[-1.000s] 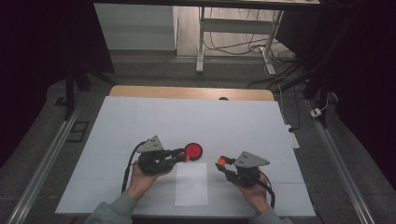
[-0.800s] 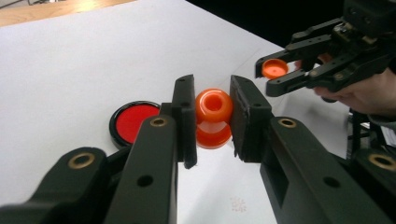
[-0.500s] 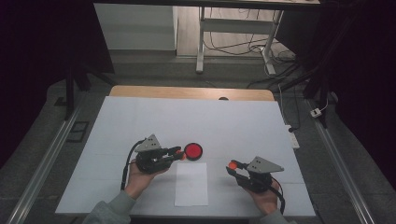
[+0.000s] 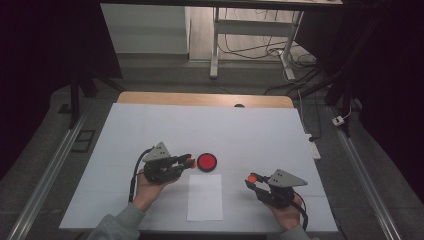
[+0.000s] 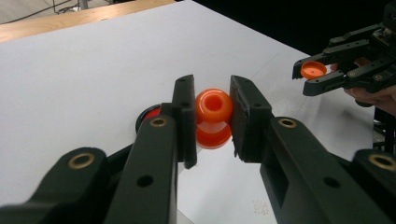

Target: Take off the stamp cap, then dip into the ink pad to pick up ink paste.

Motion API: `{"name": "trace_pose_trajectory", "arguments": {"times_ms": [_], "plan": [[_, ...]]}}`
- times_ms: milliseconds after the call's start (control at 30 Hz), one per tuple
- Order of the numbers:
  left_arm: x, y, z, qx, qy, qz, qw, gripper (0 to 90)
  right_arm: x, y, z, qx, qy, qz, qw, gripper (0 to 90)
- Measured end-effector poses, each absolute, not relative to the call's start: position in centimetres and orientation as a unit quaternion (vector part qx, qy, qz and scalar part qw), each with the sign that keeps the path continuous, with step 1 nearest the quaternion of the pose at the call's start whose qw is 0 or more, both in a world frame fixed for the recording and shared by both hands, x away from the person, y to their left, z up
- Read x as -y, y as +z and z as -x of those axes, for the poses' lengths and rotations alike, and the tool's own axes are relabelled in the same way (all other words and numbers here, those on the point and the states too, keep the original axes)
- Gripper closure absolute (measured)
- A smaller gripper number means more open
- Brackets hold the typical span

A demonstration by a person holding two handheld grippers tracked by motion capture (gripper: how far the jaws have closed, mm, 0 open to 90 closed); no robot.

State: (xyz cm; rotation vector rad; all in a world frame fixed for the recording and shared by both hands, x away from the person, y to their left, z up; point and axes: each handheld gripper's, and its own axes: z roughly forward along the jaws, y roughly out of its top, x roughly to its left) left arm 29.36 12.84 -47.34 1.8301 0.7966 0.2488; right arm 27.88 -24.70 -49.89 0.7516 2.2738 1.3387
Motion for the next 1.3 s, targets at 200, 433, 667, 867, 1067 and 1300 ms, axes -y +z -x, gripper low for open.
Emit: {"name": "trace_pose_trajectory", "arguments": {"times_ms": [200,433,667,867,1067,1300], "plan": [[-12.6,-46.9,-29.7,-0.329,0.115,-0.771,0.533,72.6,24.8,-49.9,-28.0,-0.812,0.480,-0.269,0.197,64.6],[-12.6,-46.7,-30.1,-0.325,0.124,-0.774,0.530,72.6,24.8,-49.9,-28.0,-0.812,0.479,-0.270,0.198,64.5],[-12.3,-47.0,-30.9,-0.326,0.126,-0.777,0.524,72.6,24.8,-50.0,-28.1,-0.811,0.479,-0.271,0.197,64.5],[-11.8,-47.0,-31.6,-0.323,0.126,-0.779,0.522,72.6,24.8,-50.0,-28.1,-0.812,0.478,-0.271,0.198,64.5],[-11.2,-47.1,-32.4,-0.320,0.127,-0.783,0.518,72.6,24.8,-50.0,-28.1,-0.813,0.477,-0.271,0.198,64.5],[-10.8,-47.5,-33.2,-0.321,0.123,-0.786,0.514,72.6,25.0,-50.0,-28.0,-0.812,0.476,-0.273,0.200,64.5]]}}
